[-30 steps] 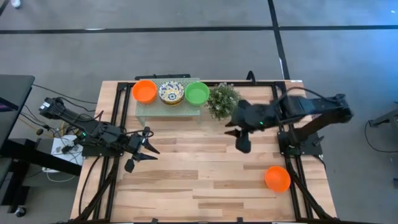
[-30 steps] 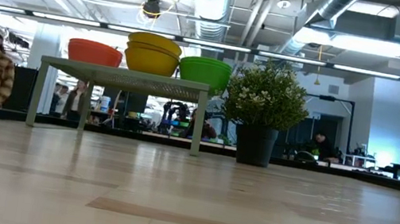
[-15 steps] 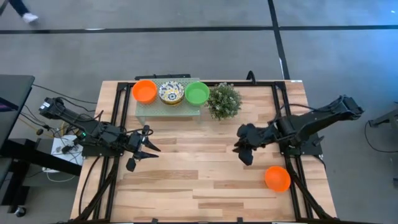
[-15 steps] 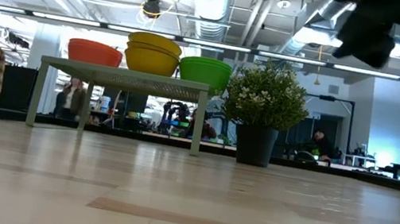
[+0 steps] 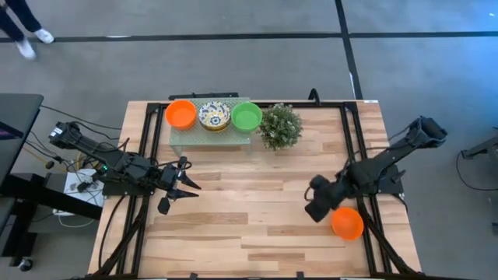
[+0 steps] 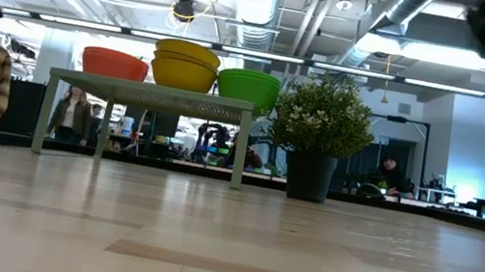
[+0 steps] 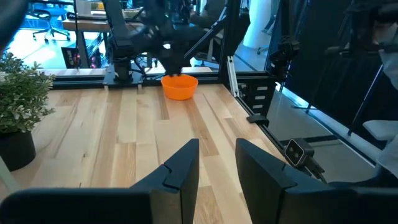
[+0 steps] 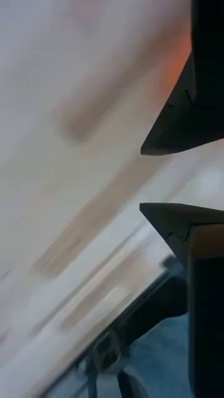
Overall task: Pick & Place Mini bowls
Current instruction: Stack the orange bowl on top of the stacked orange bowl on the shelf
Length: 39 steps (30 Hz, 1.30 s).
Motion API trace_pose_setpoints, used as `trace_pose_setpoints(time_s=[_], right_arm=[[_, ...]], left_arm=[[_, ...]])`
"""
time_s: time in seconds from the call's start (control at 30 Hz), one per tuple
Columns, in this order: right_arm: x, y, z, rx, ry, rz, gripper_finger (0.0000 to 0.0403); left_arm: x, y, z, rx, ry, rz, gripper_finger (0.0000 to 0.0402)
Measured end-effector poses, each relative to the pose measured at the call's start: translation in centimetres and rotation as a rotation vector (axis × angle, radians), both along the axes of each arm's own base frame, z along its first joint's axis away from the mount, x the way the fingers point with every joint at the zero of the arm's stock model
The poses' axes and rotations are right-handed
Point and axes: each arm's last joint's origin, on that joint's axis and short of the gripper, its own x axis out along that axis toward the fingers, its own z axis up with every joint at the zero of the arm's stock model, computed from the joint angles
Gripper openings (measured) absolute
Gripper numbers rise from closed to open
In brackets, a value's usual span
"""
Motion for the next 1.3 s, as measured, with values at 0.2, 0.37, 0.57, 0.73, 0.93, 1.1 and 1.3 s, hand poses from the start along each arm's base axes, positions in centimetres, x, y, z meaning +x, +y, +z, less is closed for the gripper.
trace_pose_setpoints(time_s=[0.2,0.37,0.57,0.73,0.93,1.1,1.3], right_arm=[[-1.0,3.3,-2.1,0.124,0.288,-0.098,0.0129],[-1.9,5.1,-3.7,0.113,0.463,-0.166,0.0129],[-1.6,6.6,-4.9,0.119,0.485,-0.195,0.0129],[-1.4,6.8,-6.4,0.045,0.542,-0.177,0.0129],[-0.9,6.6,-7.3,0.013,0.549,-0.125,0.0129],[-0.6,6.5,-8.1,-0.077,0.492,-0.15,0.0129],[0.0,6.8,-9.3,-0.069,0.516,-0.068,0.0128]], left_arm=[[0.0,0.0,0.0,0.0,0.0,0.0,0.0106],[0.0,0.0,0.0,0.0,0.0,0.0,0.0106],[0.0,0.0,0.0,0.0,0.0,0.0,0.0106],[0.0,0.0,0.0,0.004,-0.001,-0.001,0.0106],[0.0,0.0,0.0,0.007,-0.003,-0.002,0.0106],[0.0,0.0,0.0,0.008,-0.004,-0.002,0.0106],[0.0,0.0,0.0,0.007,-0.005,-0.002,0.0106]])
